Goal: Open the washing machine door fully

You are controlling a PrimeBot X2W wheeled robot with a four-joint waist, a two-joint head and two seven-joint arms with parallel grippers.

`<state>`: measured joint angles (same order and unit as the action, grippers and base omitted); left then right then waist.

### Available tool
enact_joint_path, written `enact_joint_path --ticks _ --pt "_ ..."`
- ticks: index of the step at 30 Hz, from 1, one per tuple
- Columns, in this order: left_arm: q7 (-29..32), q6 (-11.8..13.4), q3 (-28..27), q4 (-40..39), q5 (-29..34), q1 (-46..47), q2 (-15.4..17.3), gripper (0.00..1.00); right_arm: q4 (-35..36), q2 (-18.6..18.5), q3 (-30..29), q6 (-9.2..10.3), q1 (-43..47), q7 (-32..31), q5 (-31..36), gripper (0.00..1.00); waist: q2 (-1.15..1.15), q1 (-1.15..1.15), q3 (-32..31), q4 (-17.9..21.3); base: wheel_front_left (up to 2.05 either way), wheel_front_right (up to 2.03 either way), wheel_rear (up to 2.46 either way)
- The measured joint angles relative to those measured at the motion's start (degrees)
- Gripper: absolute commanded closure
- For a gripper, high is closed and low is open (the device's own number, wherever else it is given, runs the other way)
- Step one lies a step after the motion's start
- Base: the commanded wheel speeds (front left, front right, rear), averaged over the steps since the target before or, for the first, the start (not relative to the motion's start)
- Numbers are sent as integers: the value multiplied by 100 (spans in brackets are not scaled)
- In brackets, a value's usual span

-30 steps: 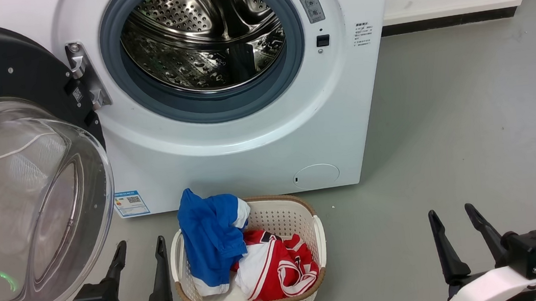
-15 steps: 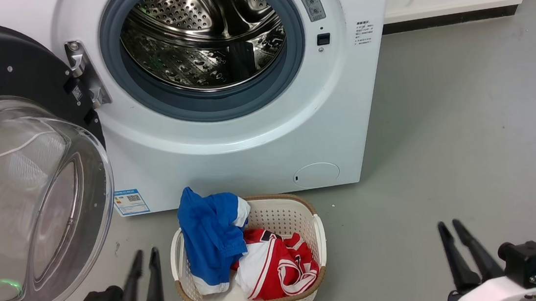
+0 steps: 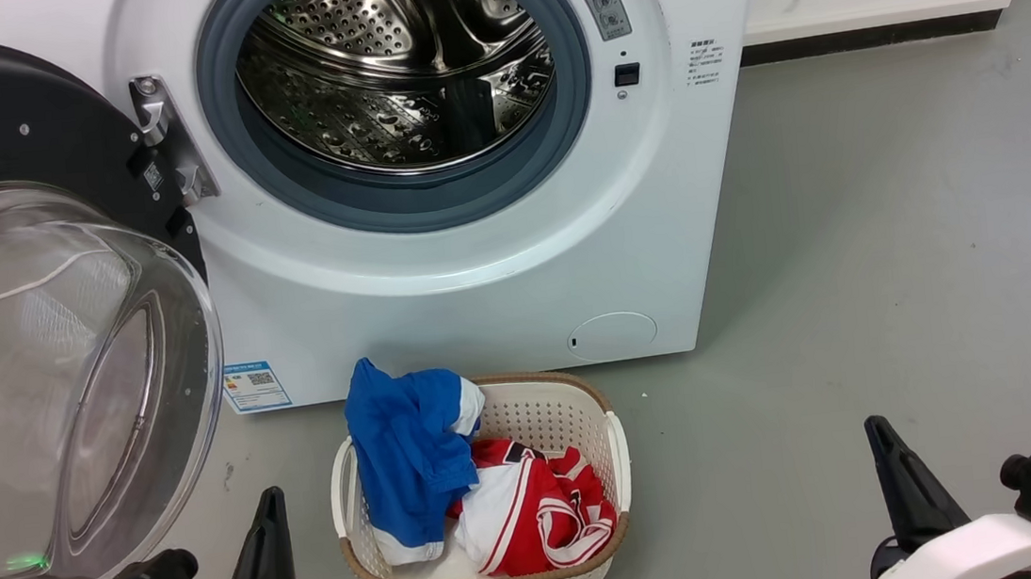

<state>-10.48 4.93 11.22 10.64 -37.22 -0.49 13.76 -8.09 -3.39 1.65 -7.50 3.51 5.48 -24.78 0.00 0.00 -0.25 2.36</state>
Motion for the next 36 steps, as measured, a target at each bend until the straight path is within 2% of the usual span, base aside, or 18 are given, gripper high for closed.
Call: enact_joint_path --ticks 16,36 --pt "354 -254 -374 81 -1205 140 -211 100 -135 -47 -79 1 -205 -183 -1556 100 0 0 6 -34 0 0 0" --pt "732 -544 -767 153 -2453 286 -465 100 -266 -83 -198 1 -372 -404 -3107 100 0 0 14 -76 0 0 0"
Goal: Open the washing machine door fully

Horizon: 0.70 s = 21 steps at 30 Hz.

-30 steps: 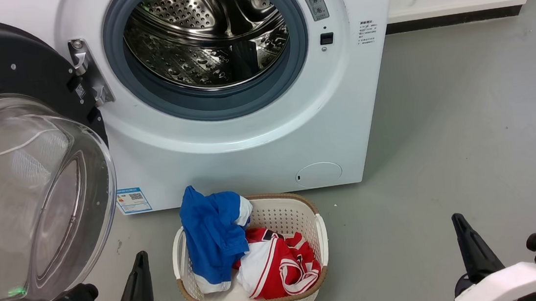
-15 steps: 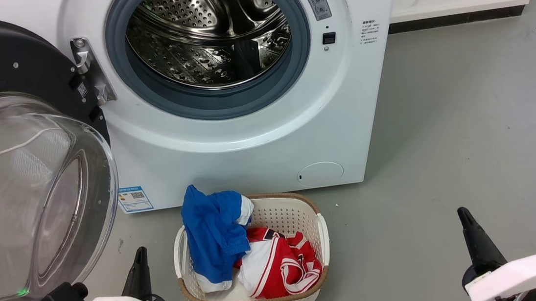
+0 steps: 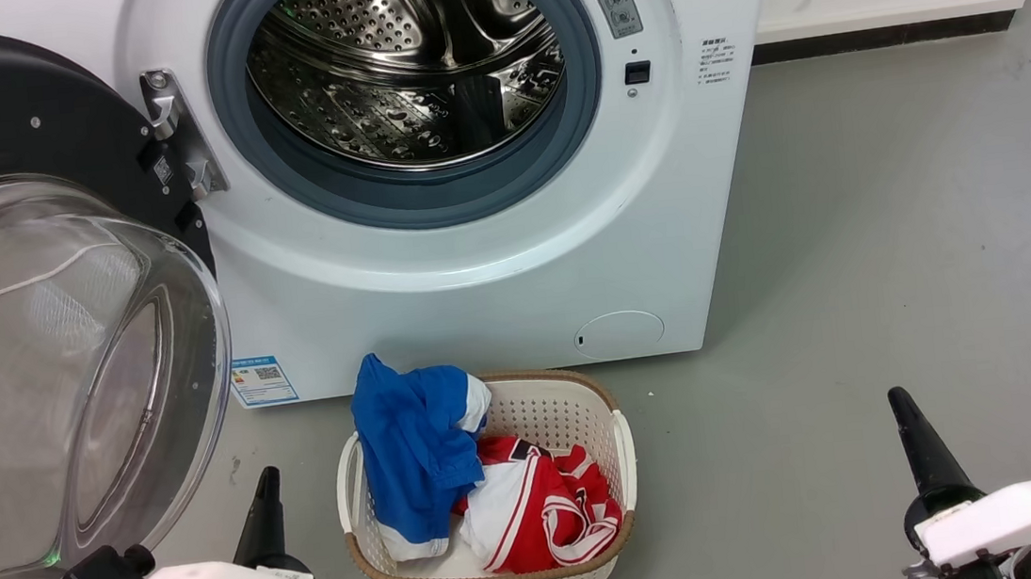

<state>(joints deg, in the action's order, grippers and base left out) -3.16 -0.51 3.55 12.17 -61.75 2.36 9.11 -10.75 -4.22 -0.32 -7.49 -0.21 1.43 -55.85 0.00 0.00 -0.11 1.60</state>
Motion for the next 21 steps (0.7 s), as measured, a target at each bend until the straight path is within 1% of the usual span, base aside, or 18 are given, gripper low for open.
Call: enact_joint_path --ticks 21 --pt "322 -237 -337 59 -1062 122 -213 100 -97 -10 -123 0 -209 -202 -1332 100 0 0 8 -44 0 0 0"
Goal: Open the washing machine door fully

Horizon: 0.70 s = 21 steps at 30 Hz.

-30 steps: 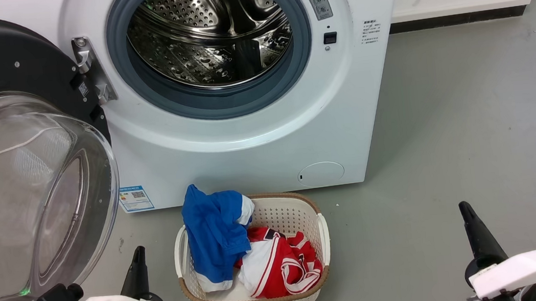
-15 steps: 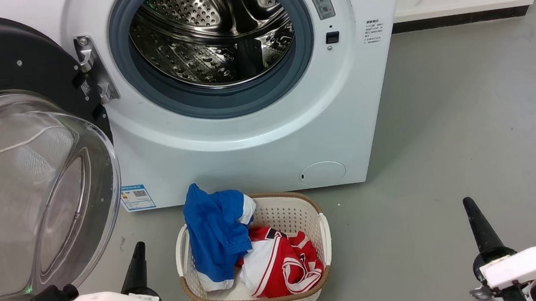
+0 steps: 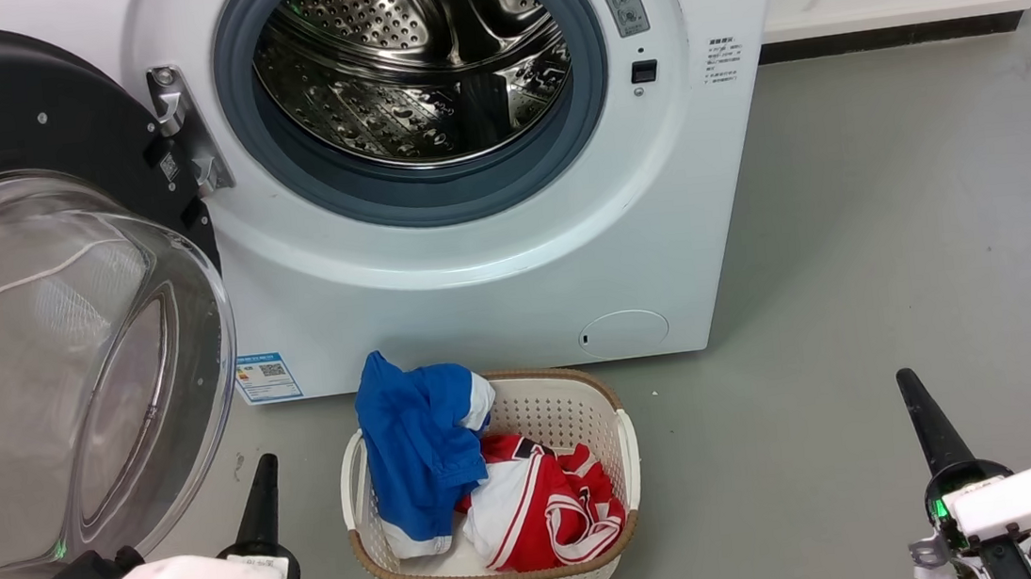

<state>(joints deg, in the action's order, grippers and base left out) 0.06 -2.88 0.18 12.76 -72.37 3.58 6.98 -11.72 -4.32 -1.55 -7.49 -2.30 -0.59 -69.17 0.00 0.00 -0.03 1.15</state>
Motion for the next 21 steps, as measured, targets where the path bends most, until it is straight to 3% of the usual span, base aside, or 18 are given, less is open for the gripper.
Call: enact_joint_path --ticks 21 --pt "282 -192 -277 54 -873 91 -172 100 -103 -1 -135 0 -130 -192 -1079 100 0 0 8 -44 0 0 0"
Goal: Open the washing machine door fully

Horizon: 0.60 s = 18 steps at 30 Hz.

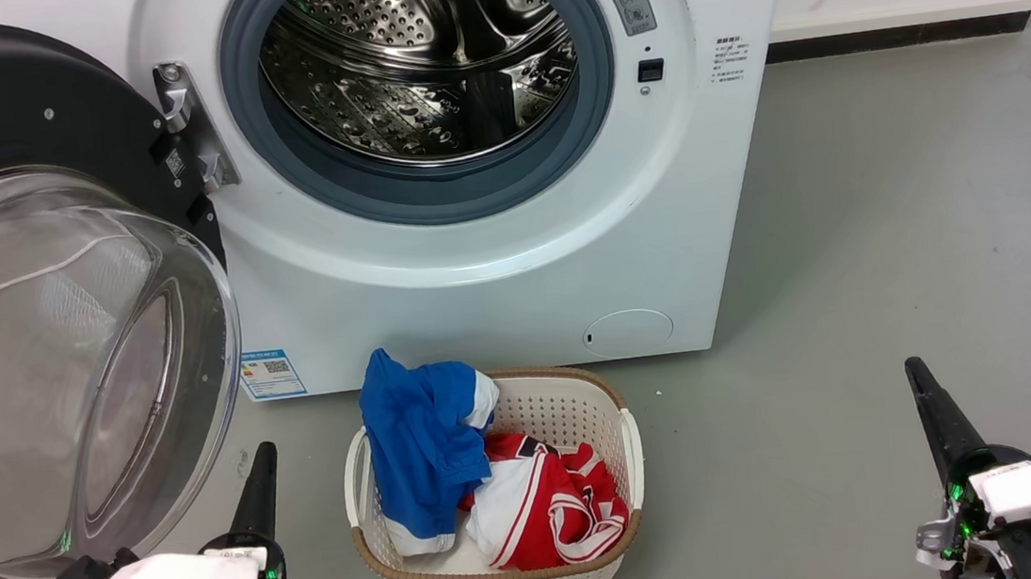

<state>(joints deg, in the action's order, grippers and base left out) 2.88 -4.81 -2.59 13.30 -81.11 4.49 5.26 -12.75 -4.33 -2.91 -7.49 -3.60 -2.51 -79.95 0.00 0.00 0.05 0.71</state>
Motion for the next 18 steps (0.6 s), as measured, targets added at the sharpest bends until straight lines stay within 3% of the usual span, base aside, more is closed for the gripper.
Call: enact_joint_path --ticks 18 --pt "200 -160 -214 41 -645 76 -123 100 -62 4 -102 0 -119 -142 -779 100 0 0 7 -38 0 0 0"
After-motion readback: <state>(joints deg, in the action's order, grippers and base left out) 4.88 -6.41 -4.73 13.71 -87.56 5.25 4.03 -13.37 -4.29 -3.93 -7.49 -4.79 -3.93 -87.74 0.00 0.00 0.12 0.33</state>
